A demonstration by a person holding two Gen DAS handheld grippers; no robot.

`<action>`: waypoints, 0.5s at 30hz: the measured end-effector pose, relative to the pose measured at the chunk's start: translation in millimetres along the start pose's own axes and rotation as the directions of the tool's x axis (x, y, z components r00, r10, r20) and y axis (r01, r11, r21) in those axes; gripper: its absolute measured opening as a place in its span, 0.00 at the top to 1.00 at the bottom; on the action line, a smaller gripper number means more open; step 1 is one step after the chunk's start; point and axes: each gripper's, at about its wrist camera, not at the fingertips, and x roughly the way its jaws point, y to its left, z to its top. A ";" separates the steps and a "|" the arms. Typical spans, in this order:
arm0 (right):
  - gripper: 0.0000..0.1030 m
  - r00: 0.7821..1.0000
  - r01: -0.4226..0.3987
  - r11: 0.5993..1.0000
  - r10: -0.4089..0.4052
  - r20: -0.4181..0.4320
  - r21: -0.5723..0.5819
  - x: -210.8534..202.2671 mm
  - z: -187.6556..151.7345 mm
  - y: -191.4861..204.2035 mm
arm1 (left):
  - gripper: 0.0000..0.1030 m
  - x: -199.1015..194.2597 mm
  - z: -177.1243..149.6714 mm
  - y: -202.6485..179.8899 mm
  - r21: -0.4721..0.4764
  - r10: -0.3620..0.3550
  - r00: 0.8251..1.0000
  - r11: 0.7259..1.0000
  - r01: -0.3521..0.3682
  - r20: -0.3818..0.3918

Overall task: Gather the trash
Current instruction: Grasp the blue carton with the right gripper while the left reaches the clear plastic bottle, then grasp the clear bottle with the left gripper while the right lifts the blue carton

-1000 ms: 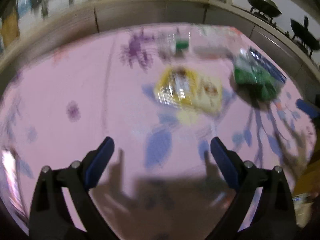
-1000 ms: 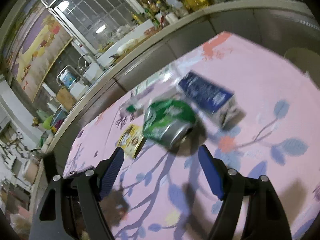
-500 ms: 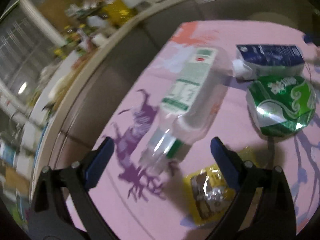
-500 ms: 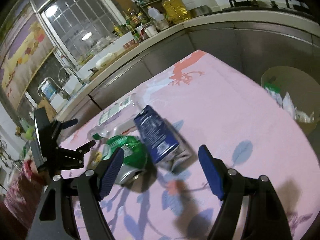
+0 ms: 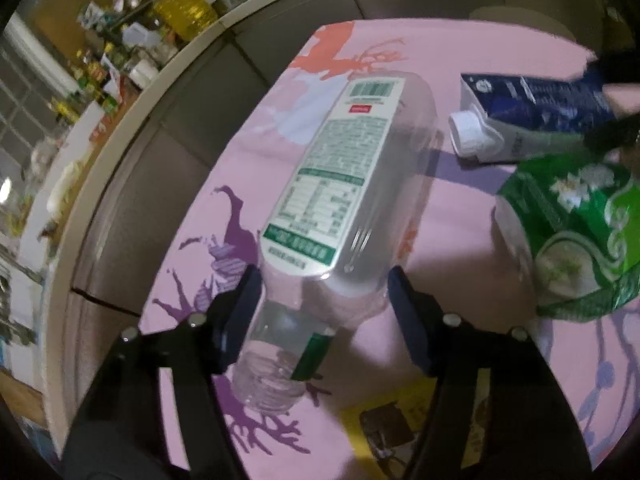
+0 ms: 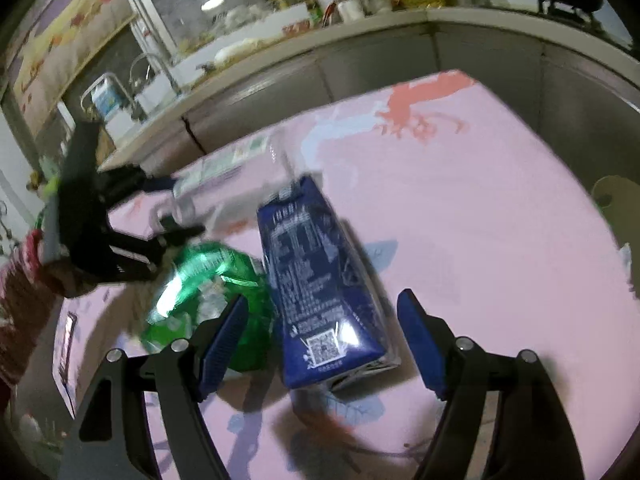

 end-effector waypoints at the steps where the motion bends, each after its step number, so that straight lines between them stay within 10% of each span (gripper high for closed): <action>1: 0.46 1.000 0.007 1.000 -0.007 -0.009 -0.006 3.5 -3.3 0.3 | 0.42 -1.8 -1.0 1.6 -0.021 -0.010 1.000 1.000 0.010 0.004; 6: 0.50 0.998 -0.021 0.999 0.019 0.058 0.043 -13.9 -10.2 -2.0 | 0.55 -19.0 -8.8 7.2 -0.121 -0.028 0.999 0.992 0.033 0.042; 8: 0.52 0.995 -0.031 0.997 0.024 0.094 0.067 -27.4 -11.5 -3.2 | 0.71 -29.1 -10.4 11.3 -0.178 -0.031 0.998 0.983 0.041 0.062; 9: 0.52 0.994 -0.039 0.996 0.030 0.109 0.083 -33.6 -11.8 -4.3 | 1.00 -33.3 -10.4 14.0 -0.203 -0.031 0.997 0.978 0.045 0.071; 15: 0.54 0.987 -0.096 0.981 0.073 0.141 0.166 -58.6 -25.7 -13.4 | 1.00 -58.8 -14.6 20.6 -0.325 -0.109 0.988 0.935 0.138 0.108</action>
